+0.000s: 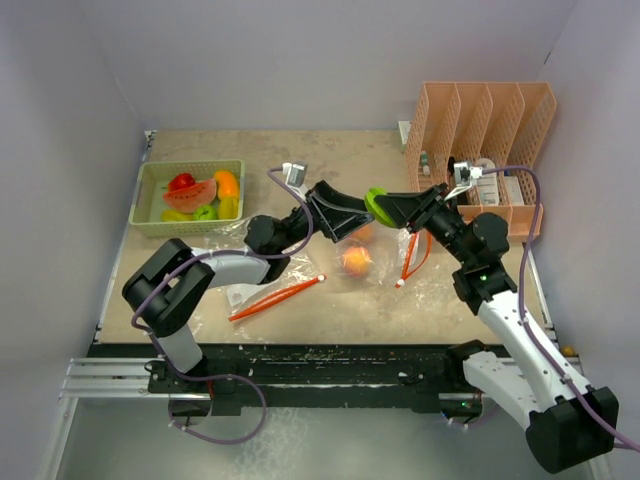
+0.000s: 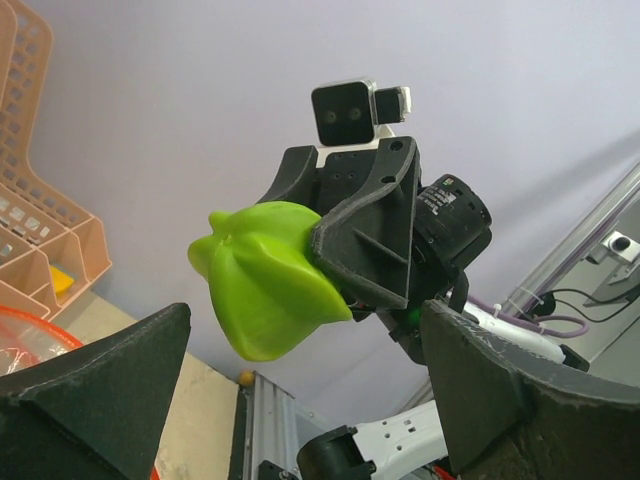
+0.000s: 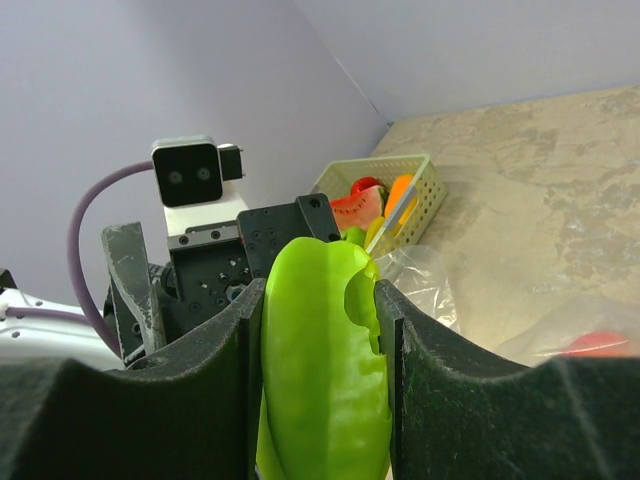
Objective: Open the zip-top bag and remove the fake food
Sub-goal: Pick up the fake fruit from the zipper food storage bag, then place the fake fruit in the bin.
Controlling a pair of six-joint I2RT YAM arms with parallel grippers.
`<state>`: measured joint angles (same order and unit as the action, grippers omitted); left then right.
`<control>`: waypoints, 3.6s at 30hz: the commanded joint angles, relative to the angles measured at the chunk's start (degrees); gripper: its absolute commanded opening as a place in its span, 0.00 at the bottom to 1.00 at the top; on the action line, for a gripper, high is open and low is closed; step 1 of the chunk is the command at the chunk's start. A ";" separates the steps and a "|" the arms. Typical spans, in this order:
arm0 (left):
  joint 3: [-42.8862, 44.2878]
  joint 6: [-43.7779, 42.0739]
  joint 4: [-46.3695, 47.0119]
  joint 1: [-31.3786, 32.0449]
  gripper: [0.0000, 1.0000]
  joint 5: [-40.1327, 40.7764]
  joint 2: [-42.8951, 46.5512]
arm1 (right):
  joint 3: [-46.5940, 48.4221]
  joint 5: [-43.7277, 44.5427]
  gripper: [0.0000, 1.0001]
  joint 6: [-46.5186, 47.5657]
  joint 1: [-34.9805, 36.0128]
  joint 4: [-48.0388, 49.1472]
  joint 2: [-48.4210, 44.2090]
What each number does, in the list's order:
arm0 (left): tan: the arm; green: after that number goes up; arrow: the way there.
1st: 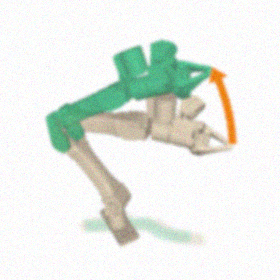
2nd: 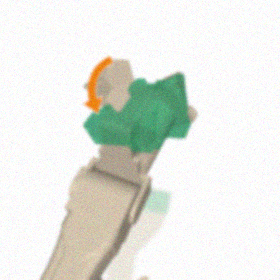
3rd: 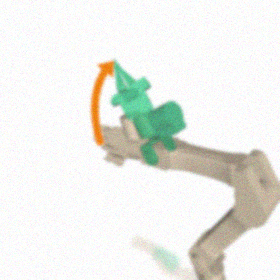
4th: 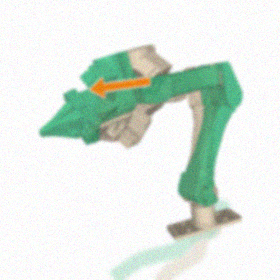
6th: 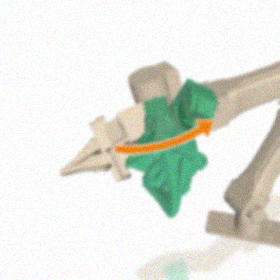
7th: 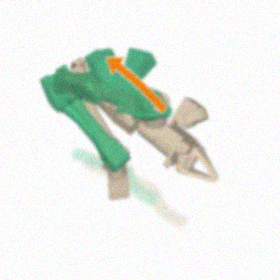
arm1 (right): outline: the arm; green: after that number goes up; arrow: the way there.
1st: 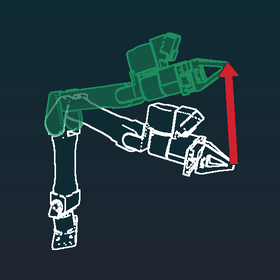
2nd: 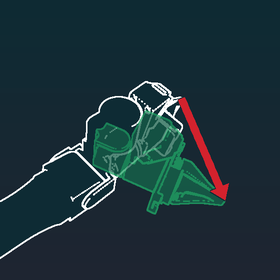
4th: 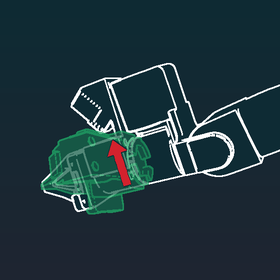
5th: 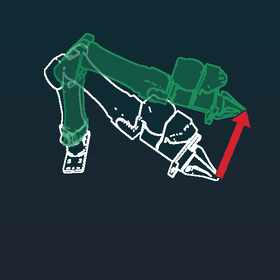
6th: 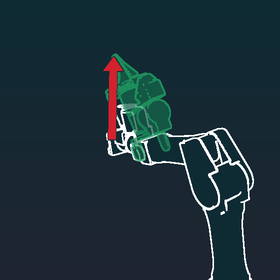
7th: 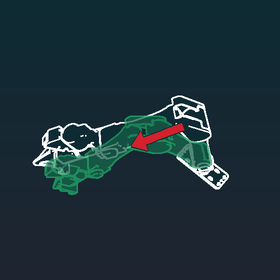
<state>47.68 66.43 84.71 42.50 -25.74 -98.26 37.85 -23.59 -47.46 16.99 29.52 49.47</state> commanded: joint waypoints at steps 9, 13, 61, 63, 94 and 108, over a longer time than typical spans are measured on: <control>3.92 -0.97 1.84 1.13 0.64 -0.54 0.32 | 0.47 -0.91 0.24 -0.27 0.32 2.56 -0.81; 4.41 -0.40 1.69 1.32 0.59 -0.97 -0.15 | -0.03 -0.94 0.24 -0.46 0.41 2.90 -0.72; 1.18 1.39 -0.29 -0.07 0.33 0.16 0.78 | 5.86 14.63 0.64 8.21 0.85 -19.06 -6.59; 0.93 1.79 0.05 -0.48 0.33 0.12 0.67 | 6.36 14.61 0.66 8.87 0.85 -19.78 -6.84; 6.47 -31.14 -94.89 -38.60 0.39 35.92 25.12 | 5.54 15.96 0.70 12.28 0.58 -23.23 -6.64; 5.69 -28.36 -90.53 -41.77 0.79 36.96 16.39 | 4.93 15.99 0.69 14.35 0.46 -27.14 -7.48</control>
<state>52.05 38.35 -8.14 1.83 10.74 -83.18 42.30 -7.07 -34.79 17.87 2.26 43.11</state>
